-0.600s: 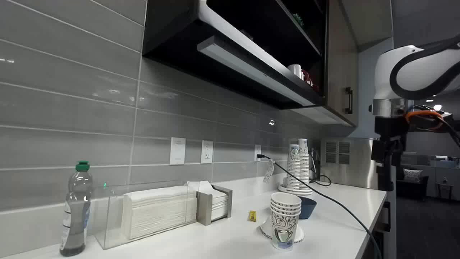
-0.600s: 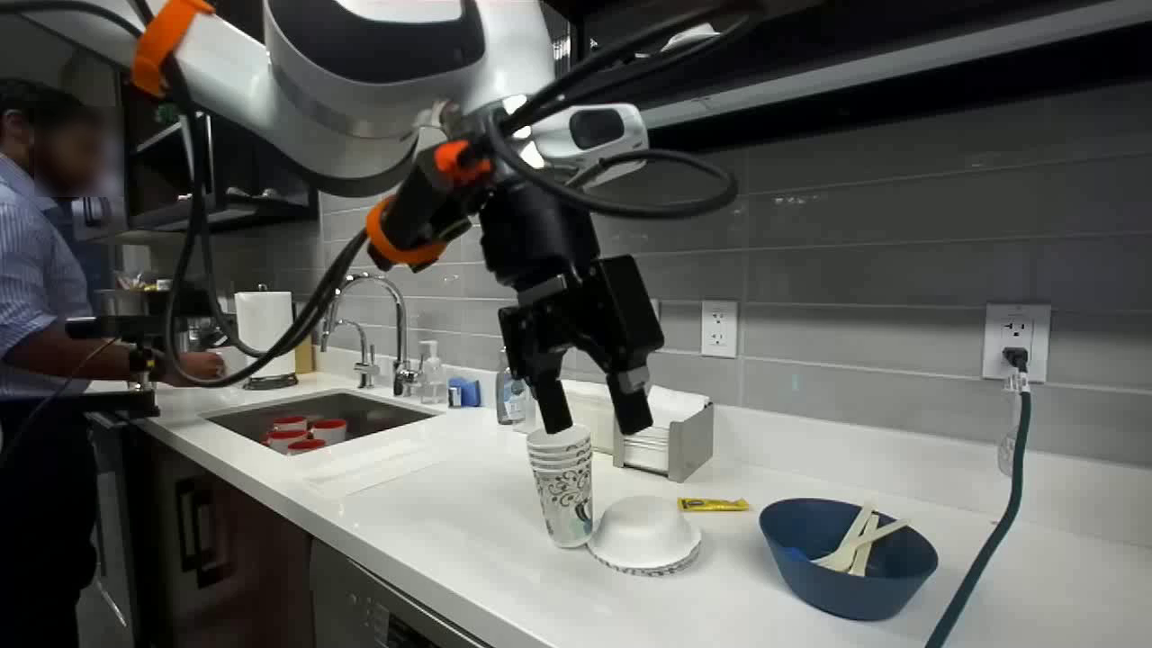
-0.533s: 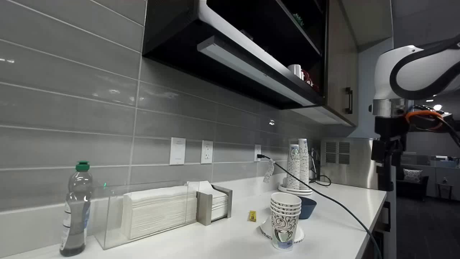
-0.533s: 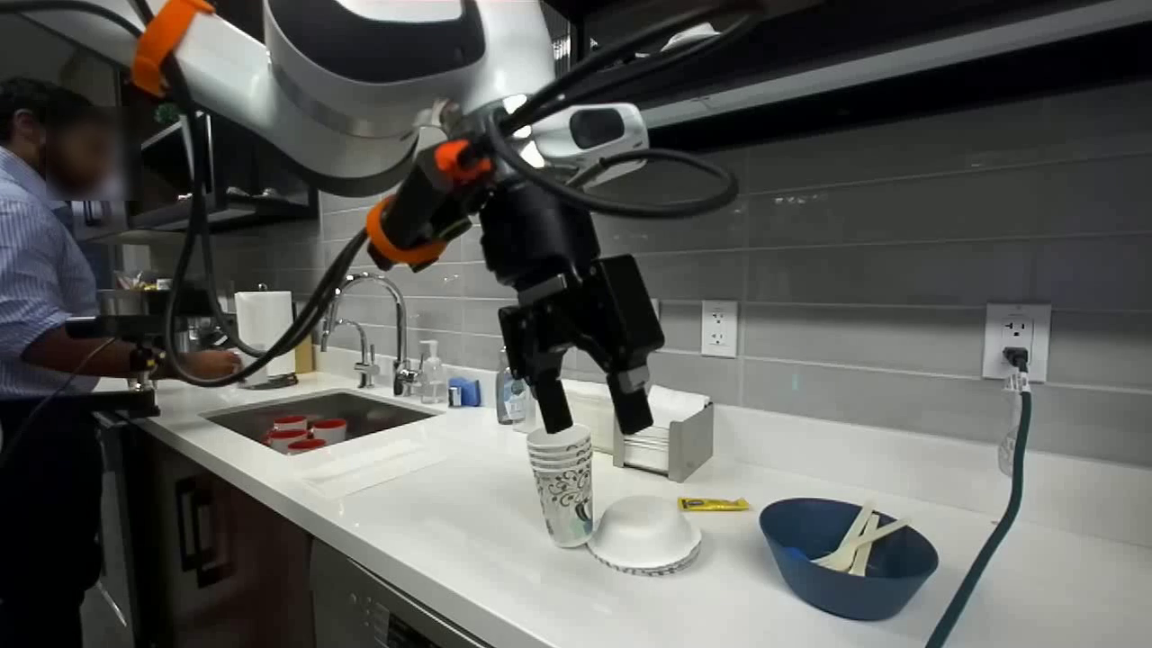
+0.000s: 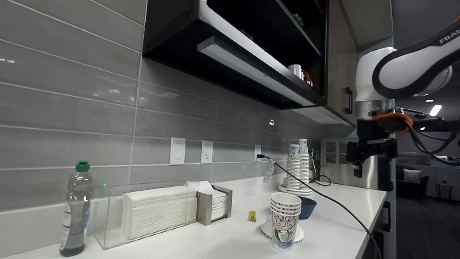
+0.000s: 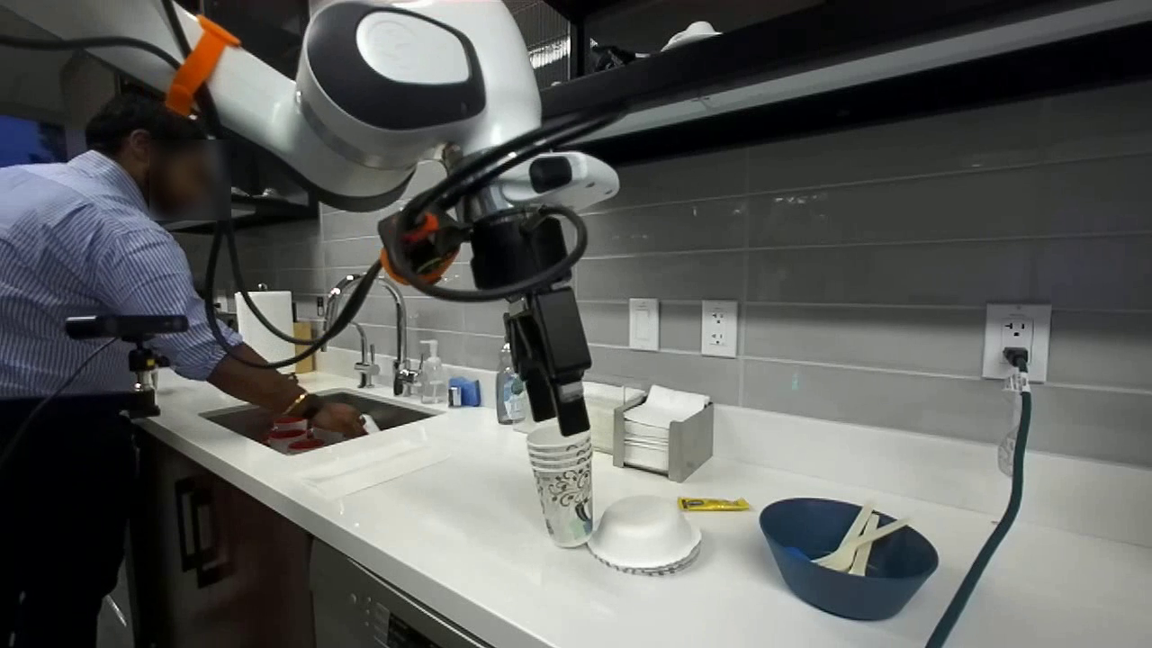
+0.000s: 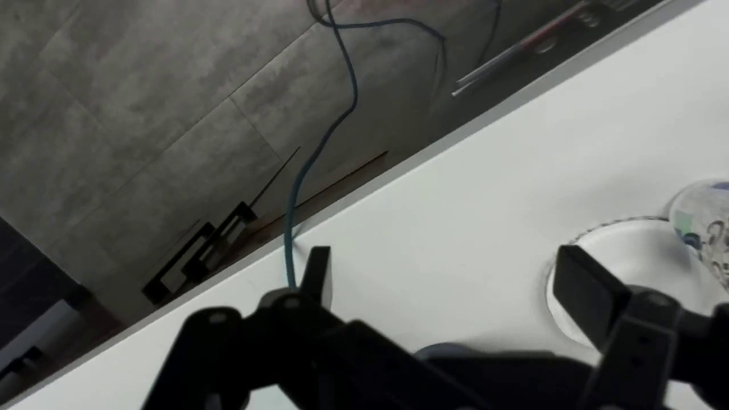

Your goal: Move the coffee cups to the left and put the packet into the blue bowl

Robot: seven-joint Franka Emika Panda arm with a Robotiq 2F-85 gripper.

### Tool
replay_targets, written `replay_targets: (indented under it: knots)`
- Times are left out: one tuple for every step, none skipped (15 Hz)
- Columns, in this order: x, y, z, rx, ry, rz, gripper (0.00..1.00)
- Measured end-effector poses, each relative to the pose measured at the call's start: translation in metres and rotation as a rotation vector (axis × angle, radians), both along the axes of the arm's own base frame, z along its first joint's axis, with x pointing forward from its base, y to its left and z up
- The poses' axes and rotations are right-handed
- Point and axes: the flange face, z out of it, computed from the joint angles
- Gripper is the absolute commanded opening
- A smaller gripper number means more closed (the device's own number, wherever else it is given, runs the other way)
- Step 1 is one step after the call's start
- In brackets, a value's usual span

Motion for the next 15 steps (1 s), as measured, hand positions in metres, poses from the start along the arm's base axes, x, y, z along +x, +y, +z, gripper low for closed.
replay_targets:
  knots:
    - [0.010, 0.012, -0.004, 0.027, -0.008, -0.042, 1.00]
    - [0.020, 0.025, -0.008, 0.059, -0.013, -0.079, 1.00]
    - [0.031, 0.036, -0.012, 0.089, -0.012, -0.100, 1.00]
    - [0.042, 0.047, -0.017, 0.114, -0.005, -0.113, 1.00]
    - [0.053, 0.058, -0.023, 0.136, 0.006, -0.120, 1.00]
    - [0.064, 0.068, -0.029, 0.152, 0.021, -0.119, 1.00]
    - [0.074, 0.078, -0.036, 0.164, 0.037, -0.110, 1.00]
    - [0.084, 0.087, -0.043, 0.173, 0.053, -0.097, 1.00]
    - [0.092, 0.093, -0.049, 0.182, 0.066, -0.085, 1.00]
    - [0.101, 0.099, -0.052, 0.189, 0.074, -0.076, 1.00]
    - [0.108, 0.103, -0.054, 0.194, 0.076, -0.069, 1.00]
    - [0.115, 0.106, -0.054, 0.197, 0.075, -0.063, 1.00]
    - [0.122, 0.108, -0.054, 0.199, 0.069, -0.056, 1.00]
    - [0.127, 0.110, -0.056, 0.200, 0.064, -0.051, 1.00]
    - [0.133, 0.111, -0.058, 0.201, 0.059, -0.048, 1.00]
